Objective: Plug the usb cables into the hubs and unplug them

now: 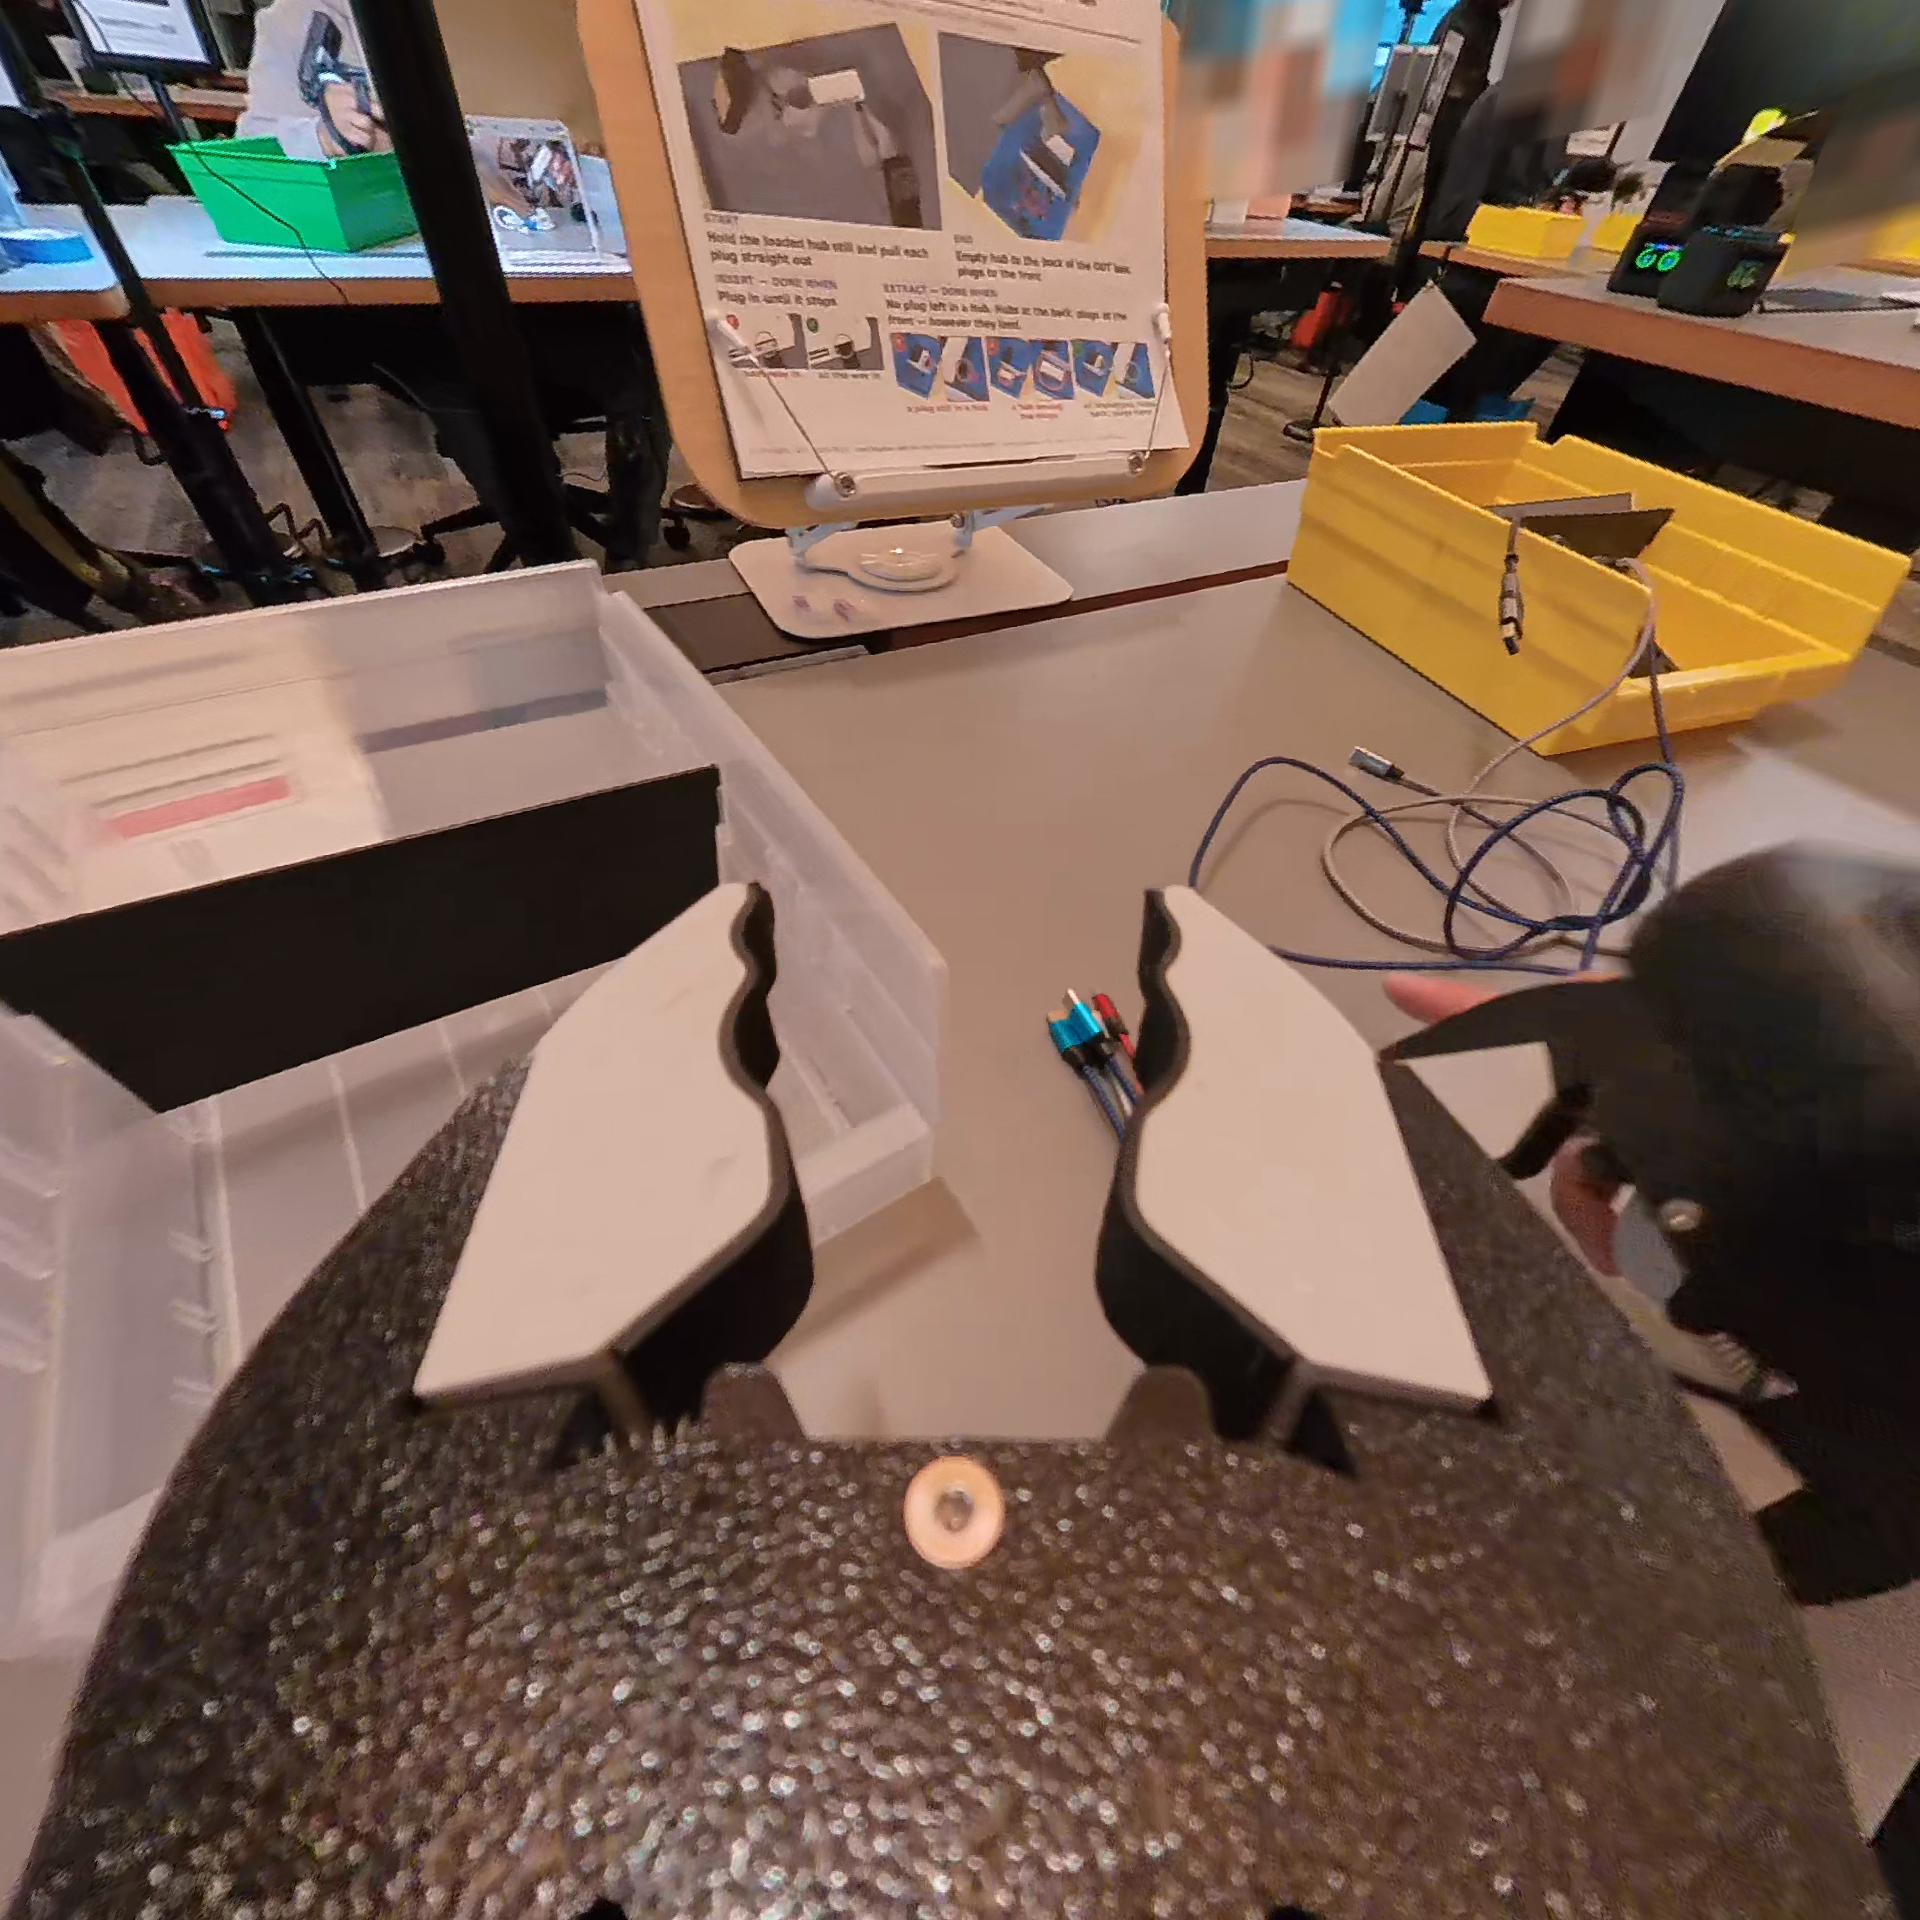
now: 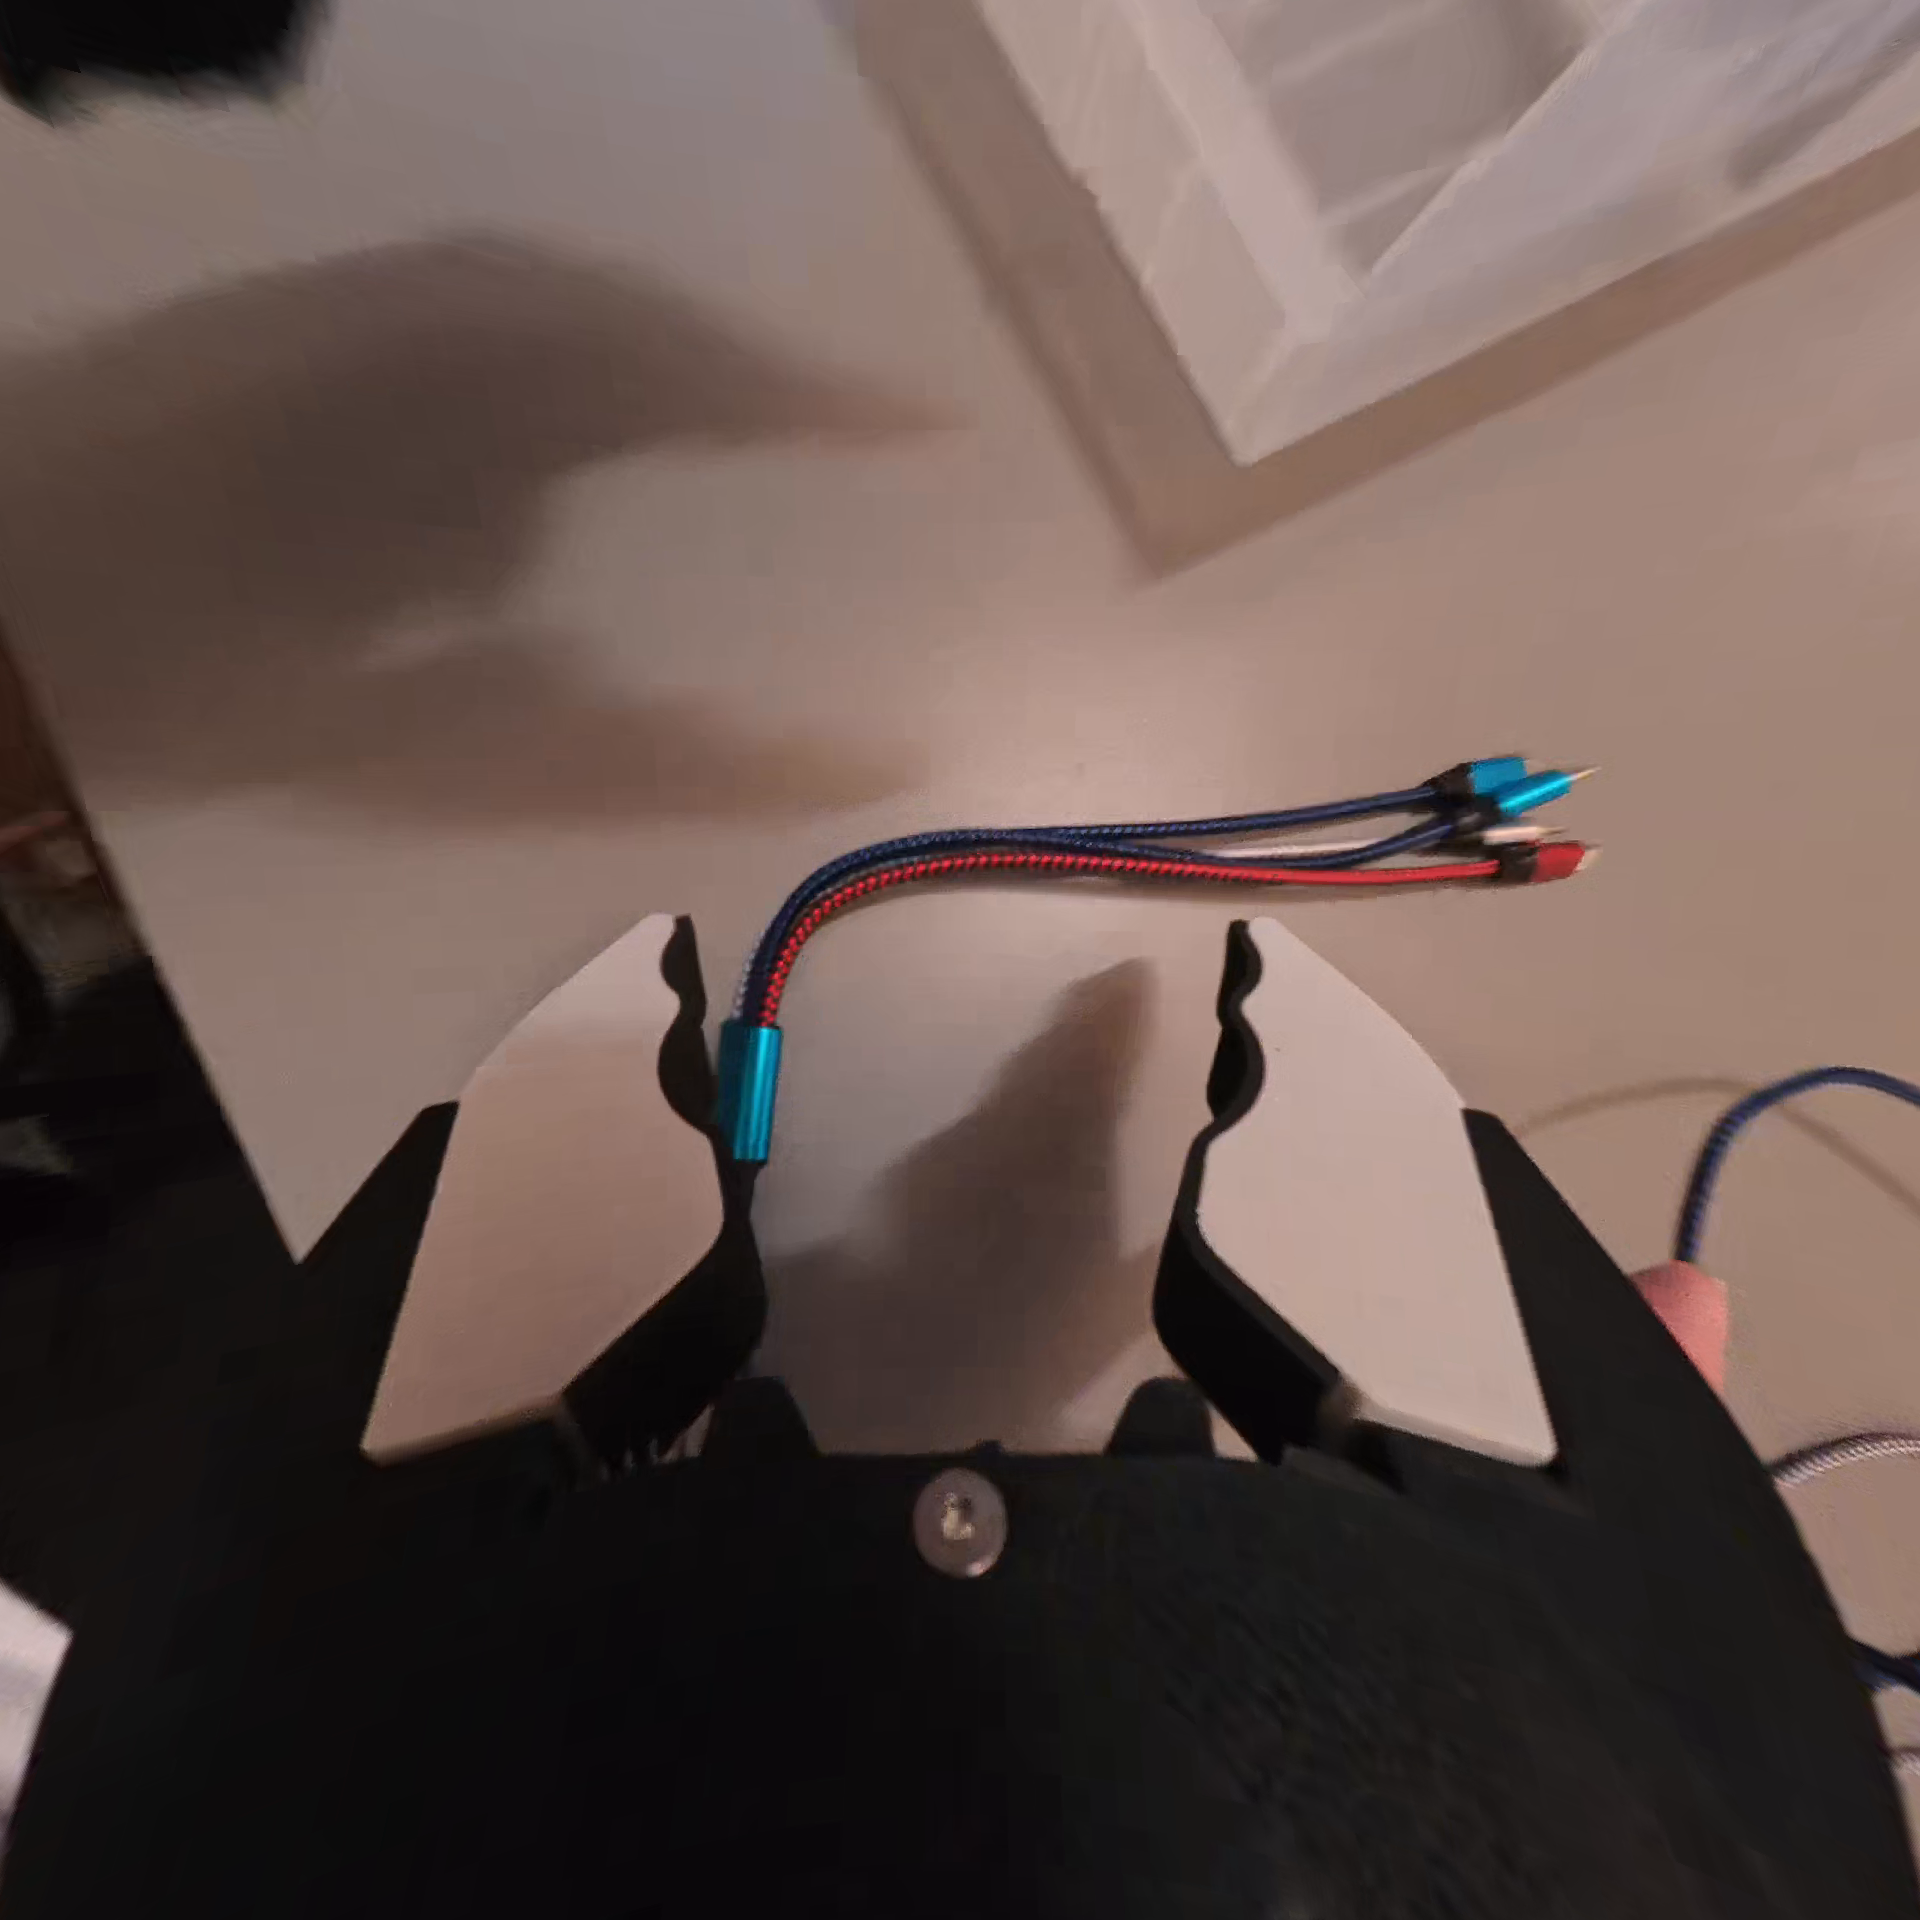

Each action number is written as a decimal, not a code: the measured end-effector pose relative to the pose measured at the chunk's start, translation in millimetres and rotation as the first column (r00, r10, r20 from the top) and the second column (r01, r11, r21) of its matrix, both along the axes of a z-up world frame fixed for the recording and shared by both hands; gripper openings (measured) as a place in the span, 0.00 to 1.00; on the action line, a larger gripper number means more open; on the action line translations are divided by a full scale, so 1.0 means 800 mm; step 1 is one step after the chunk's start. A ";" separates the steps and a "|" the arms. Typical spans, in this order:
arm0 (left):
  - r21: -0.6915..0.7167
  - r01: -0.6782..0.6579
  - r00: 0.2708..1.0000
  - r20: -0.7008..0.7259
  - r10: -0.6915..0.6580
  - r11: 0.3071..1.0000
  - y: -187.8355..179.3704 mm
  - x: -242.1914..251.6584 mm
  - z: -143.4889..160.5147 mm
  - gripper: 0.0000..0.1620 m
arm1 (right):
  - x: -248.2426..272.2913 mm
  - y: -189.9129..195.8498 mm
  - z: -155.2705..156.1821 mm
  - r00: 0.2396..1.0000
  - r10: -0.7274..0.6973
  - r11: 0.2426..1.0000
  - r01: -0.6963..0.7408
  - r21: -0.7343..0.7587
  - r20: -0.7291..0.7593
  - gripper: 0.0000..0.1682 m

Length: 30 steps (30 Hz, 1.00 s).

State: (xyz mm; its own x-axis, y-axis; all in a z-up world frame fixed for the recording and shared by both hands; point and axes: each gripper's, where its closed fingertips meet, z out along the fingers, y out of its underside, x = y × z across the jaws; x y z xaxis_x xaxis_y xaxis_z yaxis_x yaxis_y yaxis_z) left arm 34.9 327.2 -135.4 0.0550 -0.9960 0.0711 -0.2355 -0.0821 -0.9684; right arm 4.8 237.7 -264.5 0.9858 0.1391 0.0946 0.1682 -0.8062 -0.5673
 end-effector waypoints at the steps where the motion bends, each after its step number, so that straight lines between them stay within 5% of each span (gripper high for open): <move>1: 0.005 -0.007 1.000 -0.004 0.007 1.000 0.003 -0.002 -0.001 0.41 | -0.004 -0.002 -0.014 1.000 0.015 0.998 -0.015 -0.061 0.005 0.58; 7: -0.025 -0.005 0.999 0.038 0.006 1.000 0.009 -0.010 0.007 0.40 | -0.029 -0.027 -0.025 0.987 0.156 0.982 -0.160 -0.099 -0.048 0.08; 13: -0.059 0.022 0.998 0.057 -0.018 0.998 0.007 -0.008 0.007 0.40 | 0.007 -0.062 -0.006 0.986 0.164 0.983 -0.164 -0.081 -0.006 0.03; 18: -0.057 0.033 0.998 0.064 -0.029 0.998 0.003 -0.007 0.009 0.40 | 0.138 -0.108 0.100 0.983 -0.127 0.979 0.103 0.174 0.129 0.03; 25: -0.071 0.049 0.996 0.072 -0.044 0.996 -0.003 -0.004 0.010 0.39 | 0.332 -0.270 0.262 0.804 -0.484 0.853 0.344 0.393 0.346 0.04; 30: -0.077 0.071 0.996 0.061 -0.066 0.995 -0.012 0.004 0.006 0.39 | 0.448 -0.365 0.239 0.749 -0.631 0.774 0.589 0.233 0.205 0.03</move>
State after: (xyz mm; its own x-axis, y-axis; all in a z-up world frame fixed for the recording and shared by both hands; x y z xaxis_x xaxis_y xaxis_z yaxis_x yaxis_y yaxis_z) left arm 37.8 317.9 -130.3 -0.0196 -0.9884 0.1509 -0.1865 -0.1447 -0.9717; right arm 363.0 -54.1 -73.2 0.7908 -0.5191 0.3243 -0.1752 -0.6996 -0.6927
